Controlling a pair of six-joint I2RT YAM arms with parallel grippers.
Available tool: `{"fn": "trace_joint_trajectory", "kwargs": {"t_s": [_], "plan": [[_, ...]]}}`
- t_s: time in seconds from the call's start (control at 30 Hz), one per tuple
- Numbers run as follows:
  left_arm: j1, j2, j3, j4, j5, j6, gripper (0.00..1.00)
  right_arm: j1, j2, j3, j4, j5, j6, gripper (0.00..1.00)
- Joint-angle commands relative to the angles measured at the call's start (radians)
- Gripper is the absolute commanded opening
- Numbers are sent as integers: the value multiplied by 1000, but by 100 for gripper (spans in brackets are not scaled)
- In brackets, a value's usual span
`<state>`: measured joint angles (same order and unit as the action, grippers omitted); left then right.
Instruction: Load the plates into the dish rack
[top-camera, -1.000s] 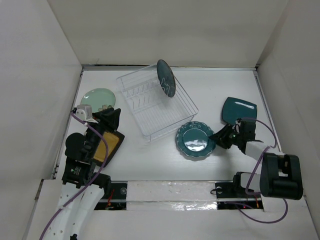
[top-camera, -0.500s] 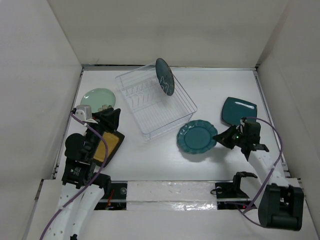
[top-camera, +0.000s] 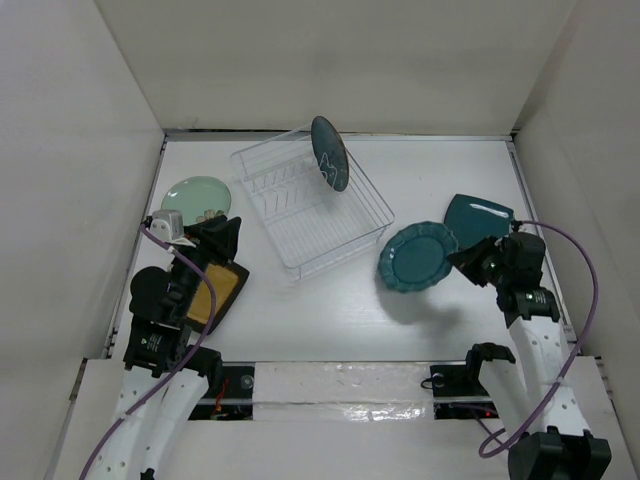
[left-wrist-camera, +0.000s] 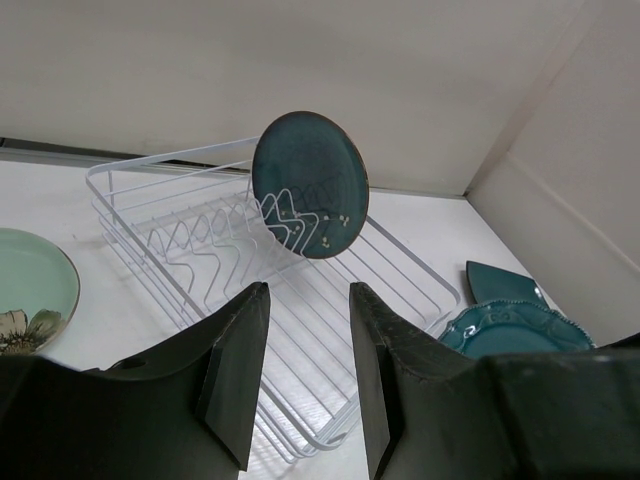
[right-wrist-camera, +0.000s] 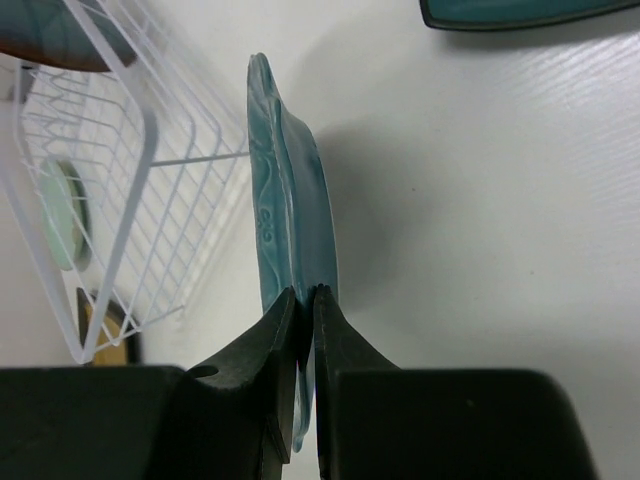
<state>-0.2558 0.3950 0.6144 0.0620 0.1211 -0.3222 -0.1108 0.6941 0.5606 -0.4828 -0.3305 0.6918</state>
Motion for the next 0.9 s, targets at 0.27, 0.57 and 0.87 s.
{"fn": "trace_joint_trajectory", "kwargs": {"t_s": [0.27, 0.57, 0.87], "plan": [[-3, 1, 2, 38, -6, 5, 35, -29, -70, 275, 217, -82, 112, 0], [-3, 13, -1, 44, 3, 0, 35, 54, 30, 373, 472, -131, 215, 0], [-3, 16, -1, 44, 3, -2, 35, 358, 417, 629, 694, -30, 103, 0]]}}
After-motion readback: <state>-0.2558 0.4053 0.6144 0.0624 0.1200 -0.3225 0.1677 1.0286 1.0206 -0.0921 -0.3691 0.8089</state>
